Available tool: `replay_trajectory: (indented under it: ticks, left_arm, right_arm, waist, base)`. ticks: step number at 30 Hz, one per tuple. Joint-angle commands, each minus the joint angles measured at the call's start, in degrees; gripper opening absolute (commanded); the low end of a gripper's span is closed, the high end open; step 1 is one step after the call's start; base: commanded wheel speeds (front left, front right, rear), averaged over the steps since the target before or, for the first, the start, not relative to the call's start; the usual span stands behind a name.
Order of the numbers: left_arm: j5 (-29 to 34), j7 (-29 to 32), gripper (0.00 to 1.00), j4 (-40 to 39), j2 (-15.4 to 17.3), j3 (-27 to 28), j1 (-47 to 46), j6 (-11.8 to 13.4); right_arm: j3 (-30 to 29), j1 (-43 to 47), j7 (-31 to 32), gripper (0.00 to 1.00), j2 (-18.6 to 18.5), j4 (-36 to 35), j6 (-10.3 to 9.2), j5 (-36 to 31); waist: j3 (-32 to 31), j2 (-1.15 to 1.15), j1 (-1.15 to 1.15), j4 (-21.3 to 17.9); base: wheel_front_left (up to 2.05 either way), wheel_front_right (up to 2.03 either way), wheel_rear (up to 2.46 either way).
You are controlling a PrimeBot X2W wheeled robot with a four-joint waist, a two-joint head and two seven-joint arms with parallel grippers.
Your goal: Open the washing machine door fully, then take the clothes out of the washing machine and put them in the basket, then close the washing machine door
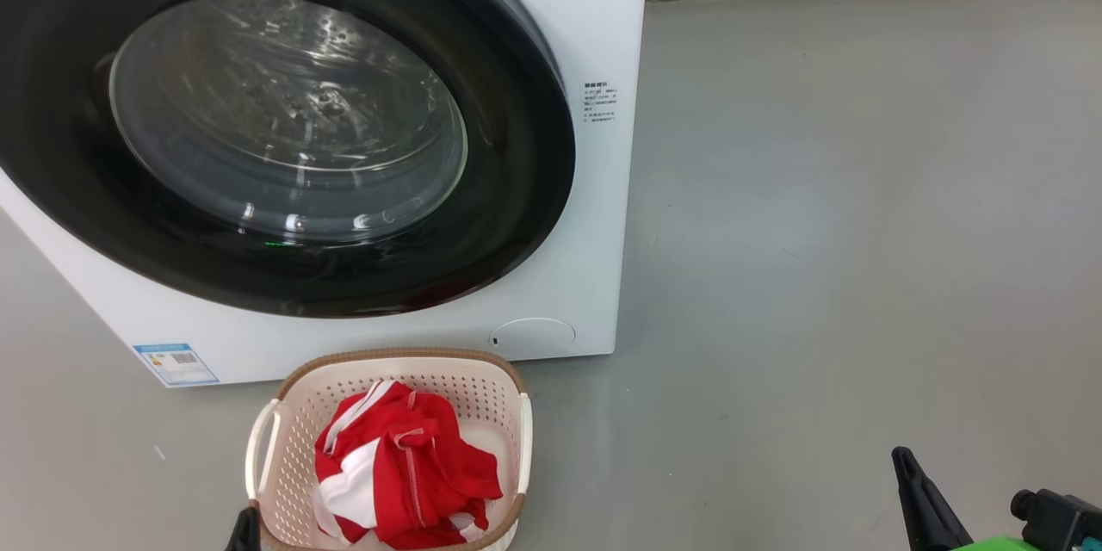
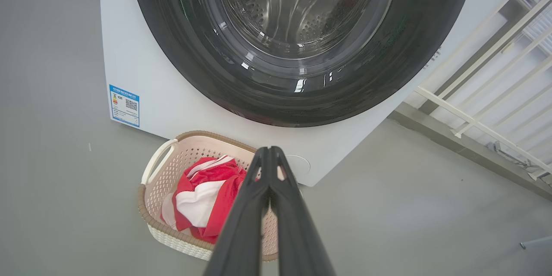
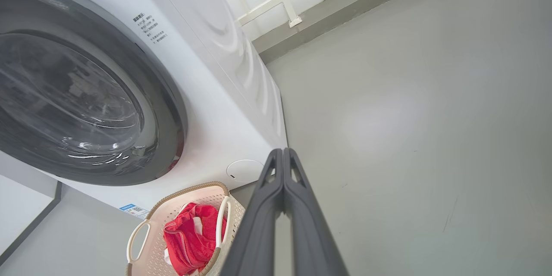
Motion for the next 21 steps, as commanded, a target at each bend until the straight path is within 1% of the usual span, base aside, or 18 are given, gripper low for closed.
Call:
replay_trajectory:
  ticks: [1, 21]
  left_arm:
    - [-1.4, 0.2, 0.0, -1.3, 0.5, 0.5, -2.3, -0.1]
    - [-14.5, 3.7, 0.0, -1.4, 0.6, 0.5, -4.6, -0.1]
  right_arm:
    - [-0.4, -2.5, 0.2, 0.0, -0.4, -1.6, -0.01, 1.1]
    - [-1.4, -4.5, 3.7, 0.0, 0.1, -2.6, -0.03, 12.4]
  waist:
    - [0.0, 0.0, -0.01, 0.0]
    - [0.0, 0.0, -0.01, 0.1]
  base:
    - [0.0, 0.0, 0.0]
    - [0.0, 0.0, 0.0]
